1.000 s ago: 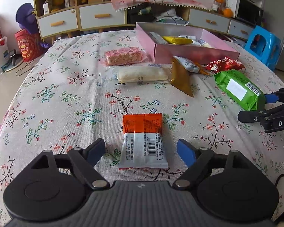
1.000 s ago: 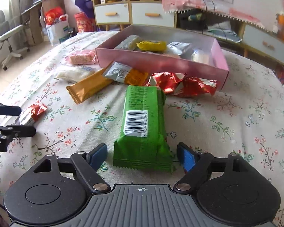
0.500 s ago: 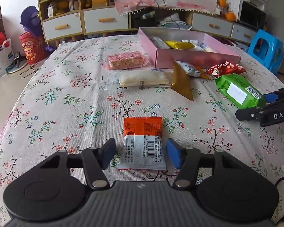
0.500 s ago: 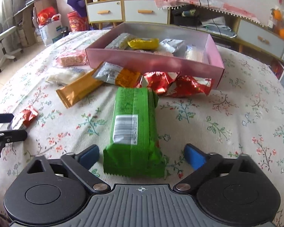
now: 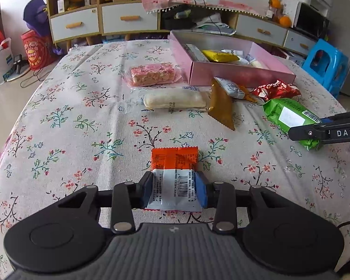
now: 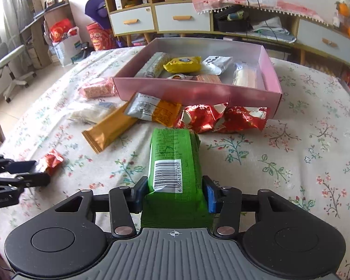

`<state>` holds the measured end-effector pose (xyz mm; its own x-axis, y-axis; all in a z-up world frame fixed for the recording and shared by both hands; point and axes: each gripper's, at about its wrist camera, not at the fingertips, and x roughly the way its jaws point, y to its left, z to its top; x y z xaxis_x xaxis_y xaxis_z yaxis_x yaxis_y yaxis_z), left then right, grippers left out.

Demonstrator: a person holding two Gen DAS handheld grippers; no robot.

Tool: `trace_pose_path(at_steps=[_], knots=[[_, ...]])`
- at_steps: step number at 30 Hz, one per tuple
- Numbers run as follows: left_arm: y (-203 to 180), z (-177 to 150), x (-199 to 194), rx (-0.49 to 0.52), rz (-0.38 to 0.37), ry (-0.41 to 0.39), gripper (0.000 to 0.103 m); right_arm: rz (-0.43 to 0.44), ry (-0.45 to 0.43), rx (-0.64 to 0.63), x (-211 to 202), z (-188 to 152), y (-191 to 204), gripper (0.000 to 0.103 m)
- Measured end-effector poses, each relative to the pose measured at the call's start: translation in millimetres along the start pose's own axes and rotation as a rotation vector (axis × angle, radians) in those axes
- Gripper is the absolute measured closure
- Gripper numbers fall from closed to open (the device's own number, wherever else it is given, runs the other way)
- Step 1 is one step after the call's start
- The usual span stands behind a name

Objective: Organize snacks
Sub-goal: 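Lift both held packets and carry them over the pink box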

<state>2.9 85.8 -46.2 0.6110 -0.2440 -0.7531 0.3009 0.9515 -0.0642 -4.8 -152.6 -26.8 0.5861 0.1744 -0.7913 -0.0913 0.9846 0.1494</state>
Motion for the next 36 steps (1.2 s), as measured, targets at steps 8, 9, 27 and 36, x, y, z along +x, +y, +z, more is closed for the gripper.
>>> trace_pose_path(at_steps=[8, 9, 27, 36], knots=[[-5.1, 17.4, -4.6, -0.035, -0.02, -0.003, 0.068, 0.059, 0.012, 0.058, -16.9, 11.6, -2.3, 0.057], [-6.0, 20.3, -5.0, -0.039, -0.024, -0.005, 0.068, 0.066, 0.01, 0.064, -18.8, 13.0, -2.9, 0.057], [-24.0, 86.5, -1.4, -0.145, -0.104, -0.101, 0.068, 0.124, -0.135, 0.207, -34.4, 62.2, -29.6, 0.057], [-41.7, 133.7, 29.9, -0.086, -0.129, -0.142, 0.068, 0.079, -0.152, 0.307, -11.0, 104.6, -59.7, 0.057]])
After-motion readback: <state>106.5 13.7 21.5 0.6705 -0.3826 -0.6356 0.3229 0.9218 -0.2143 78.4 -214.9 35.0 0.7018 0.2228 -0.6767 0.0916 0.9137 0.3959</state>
